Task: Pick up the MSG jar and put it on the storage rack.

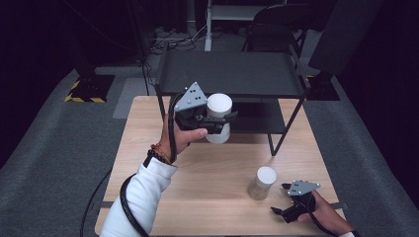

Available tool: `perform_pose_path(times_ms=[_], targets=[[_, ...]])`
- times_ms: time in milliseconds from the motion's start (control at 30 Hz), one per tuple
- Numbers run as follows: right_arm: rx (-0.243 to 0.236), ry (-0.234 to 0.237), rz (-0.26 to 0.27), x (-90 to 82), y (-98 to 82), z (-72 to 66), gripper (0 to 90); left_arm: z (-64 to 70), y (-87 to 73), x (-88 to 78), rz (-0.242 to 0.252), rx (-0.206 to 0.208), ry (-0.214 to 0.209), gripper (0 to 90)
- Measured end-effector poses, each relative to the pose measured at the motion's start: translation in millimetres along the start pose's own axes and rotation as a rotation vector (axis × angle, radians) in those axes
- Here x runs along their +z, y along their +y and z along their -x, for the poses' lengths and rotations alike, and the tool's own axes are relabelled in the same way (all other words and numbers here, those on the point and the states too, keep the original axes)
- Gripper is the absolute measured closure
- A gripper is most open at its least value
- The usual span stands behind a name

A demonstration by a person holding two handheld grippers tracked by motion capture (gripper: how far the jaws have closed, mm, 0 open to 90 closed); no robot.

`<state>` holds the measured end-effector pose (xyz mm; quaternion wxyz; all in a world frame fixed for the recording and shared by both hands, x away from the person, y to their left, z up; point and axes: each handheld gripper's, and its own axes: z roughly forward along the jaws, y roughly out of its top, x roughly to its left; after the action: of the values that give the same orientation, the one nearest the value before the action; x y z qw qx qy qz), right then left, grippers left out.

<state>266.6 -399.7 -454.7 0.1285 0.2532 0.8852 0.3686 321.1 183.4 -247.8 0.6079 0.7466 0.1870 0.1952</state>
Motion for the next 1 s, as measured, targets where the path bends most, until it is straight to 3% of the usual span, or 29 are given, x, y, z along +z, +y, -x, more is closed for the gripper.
perform_pose_path(times_ms=[500, 1000], targets=[[-0.001, 0.000, 0.000, 0.0, -0.1, 0.0, 0.0, -2.6, 30.0, 9.0, 0.014, 0.023, 0.027, 33.8], [-0.001, 0.000, 0.001, 0.1, -0.1, 0.0, 0.0, -16.5, 57.6, 15.1, 0.058, 0.012, 0.029, 33.8]])
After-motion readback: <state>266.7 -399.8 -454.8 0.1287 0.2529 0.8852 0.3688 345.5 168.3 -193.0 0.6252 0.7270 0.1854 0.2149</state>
